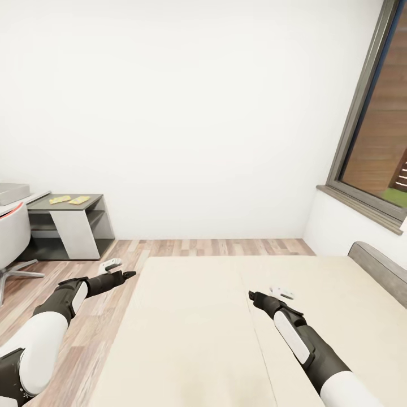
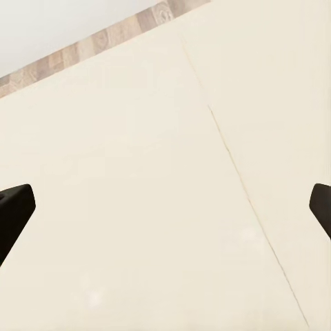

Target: Put all the toys in the child's room - the three board games (two on the bed and one on the table), the two jigsaw puzzles on the table, and the tennis ball on the table - inside the toy box on the table in the child's room.

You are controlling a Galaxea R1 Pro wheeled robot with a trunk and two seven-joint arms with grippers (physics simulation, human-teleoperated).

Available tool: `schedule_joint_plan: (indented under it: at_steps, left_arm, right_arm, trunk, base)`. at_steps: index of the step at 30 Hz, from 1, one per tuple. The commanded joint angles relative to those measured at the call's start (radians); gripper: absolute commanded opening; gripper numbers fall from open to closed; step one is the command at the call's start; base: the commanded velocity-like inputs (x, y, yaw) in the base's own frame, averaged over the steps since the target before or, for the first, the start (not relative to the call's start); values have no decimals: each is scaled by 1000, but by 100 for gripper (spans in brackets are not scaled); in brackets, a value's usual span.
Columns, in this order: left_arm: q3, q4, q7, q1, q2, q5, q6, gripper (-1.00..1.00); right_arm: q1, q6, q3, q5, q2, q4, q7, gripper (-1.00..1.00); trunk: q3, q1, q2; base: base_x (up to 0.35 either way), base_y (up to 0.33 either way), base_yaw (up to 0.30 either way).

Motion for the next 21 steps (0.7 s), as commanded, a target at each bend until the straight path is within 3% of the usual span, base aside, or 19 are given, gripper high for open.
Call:
schedule_joint_plan:
  at_steps: [1, 10, 21]
  left_arm:
    - [8, -1, -8, -1, -1, -10, 6, 100]
    - [8, -2, -7, -1, -1, -10, 6, 100]
    - [8, -1, -7, -1, -1, -10, 6, 100]
  right_arm:
    - [-1, 2, 5, -9, -1, -2, -9, 100]
    - [-1, 2, 4, -9, -1, -2, -9, 100]
    - [-1, 2, 4, -9, -1, -2, -9, 100]
  trunk:
    - [-2, 1, -2]
    - [-2, 1, -2]
    - [-2, 1, -2]
  base:
    - [0, 0, 0]
    - [0, -21, 0]
    - [0, -208, 0]
